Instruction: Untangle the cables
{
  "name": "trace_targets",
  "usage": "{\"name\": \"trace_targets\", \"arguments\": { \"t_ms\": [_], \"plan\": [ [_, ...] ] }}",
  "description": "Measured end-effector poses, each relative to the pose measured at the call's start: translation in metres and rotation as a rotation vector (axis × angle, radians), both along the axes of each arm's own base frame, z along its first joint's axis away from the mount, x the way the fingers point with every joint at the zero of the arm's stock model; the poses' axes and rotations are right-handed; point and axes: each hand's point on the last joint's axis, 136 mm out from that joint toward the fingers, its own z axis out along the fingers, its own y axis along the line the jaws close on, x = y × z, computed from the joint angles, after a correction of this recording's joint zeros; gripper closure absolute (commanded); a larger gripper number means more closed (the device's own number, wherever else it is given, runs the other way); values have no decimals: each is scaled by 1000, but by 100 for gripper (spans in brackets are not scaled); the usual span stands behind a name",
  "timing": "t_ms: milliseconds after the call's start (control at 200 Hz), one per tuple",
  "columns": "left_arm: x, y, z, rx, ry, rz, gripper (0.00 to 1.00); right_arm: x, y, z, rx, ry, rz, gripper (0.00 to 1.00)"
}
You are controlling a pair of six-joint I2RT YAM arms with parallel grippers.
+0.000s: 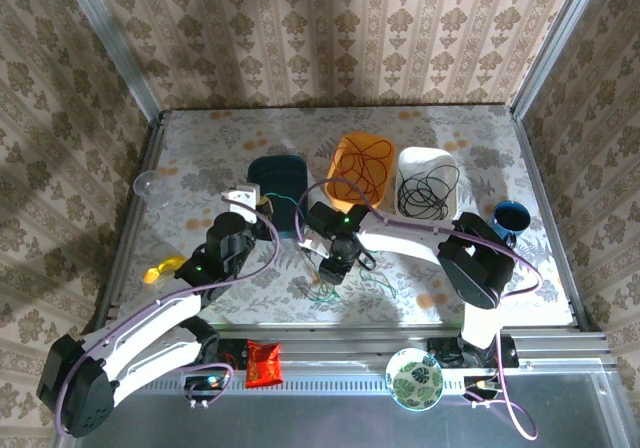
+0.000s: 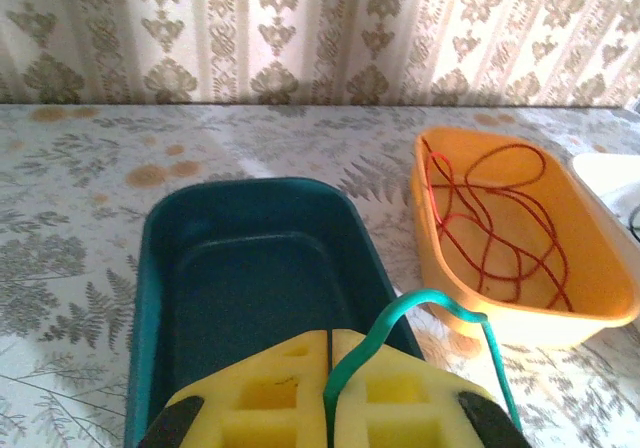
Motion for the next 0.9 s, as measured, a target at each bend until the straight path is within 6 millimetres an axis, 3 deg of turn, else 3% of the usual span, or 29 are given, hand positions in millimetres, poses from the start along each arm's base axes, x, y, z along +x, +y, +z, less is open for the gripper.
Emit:
{"name": "trace_targets", "arguments": {
  "t_ms": [180,355,635,900],
  "plan": [
    [9,10,3,-8,-26,89,100,-4,-2,-1,-5,26,2,46],
    [15,8,6,-25,-39,110,100,-4,-5,-4,-16,35,-5,46],
    [21,4,14,-65,-55,118,100,10,-11,-4,23,59,-69,53],
    [27,-1,12,-61,-54,125,100,-1,-4,-2,54,109,-38,62]
  ]
}}
